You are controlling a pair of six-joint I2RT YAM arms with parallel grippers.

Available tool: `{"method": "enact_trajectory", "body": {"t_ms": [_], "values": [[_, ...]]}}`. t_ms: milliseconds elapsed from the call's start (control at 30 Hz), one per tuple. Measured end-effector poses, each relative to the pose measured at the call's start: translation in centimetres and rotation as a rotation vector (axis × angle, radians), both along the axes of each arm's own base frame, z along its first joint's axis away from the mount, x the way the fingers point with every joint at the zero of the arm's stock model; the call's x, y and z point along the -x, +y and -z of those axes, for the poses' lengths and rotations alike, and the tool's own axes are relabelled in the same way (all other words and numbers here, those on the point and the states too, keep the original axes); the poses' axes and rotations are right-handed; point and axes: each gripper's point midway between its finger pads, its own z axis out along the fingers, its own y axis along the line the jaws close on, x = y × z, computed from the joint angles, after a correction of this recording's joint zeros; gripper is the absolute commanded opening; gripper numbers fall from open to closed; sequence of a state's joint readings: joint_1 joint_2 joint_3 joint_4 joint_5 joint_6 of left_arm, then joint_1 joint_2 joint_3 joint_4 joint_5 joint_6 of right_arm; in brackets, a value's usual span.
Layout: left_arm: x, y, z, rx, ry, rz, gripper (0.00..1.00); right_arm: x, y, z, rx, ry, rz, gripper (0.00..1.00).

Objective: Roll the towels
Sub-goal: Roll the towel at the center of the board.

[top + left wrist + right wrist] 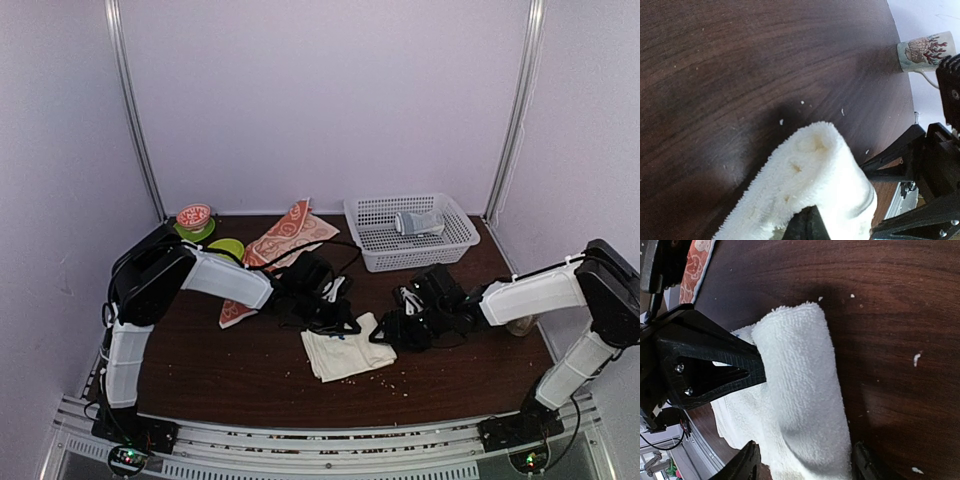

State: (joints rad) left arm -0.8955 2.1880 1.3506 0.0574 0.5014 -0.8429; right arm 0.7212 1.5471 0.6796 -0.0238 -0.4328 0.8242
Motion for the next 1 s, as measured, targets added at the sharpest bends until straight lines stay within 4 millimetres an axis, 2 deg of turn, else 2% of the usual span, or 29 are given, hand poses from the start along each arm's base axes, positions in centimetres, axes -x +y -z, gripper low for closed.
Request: {"method": "enact_trajectory", "body": {"t_ms": [100, 333, 500, 633, 733, 1000], "values": [[0.0, 0.0, 0.0, 0.0, 0.0, 0.0, 0.01, 0.1, 0.7, 0.7, -0.023, 0.018, -0.024, 0.62], [0.0, 0.0, 0.0, -0.001, -0.003, 0.002, 0.0, -0.5, 1.8, 0.6, -0.109, 0.02, -0.037, 0.63], [0.0, 0.0, 0.0, -0.001, -0.004, 0.003, 0.0, -0.9, 0.5, 0.6, -0.141, 0.014, 0.008, 0.65], [0.0, 0.0, 0.0, -0.001, -0.006, 0.004, 0.0, -1.1, -2.0, 0.6, -0.111, 0.007, 0.075, 0.67], [0.0, 0.0, 0.0, -0.002, -0.006, 0.004, 0.0, -1.1, -3.1, 0.7, -0.073, 0.002, 0.099, 0.68], [0.0, 0.0, 0.1, -0.003, -0.006, 0.003, 0.0, -1.9, -1.8, 0.7, -0.098, 0.006, 0.062, 0.65]]}}
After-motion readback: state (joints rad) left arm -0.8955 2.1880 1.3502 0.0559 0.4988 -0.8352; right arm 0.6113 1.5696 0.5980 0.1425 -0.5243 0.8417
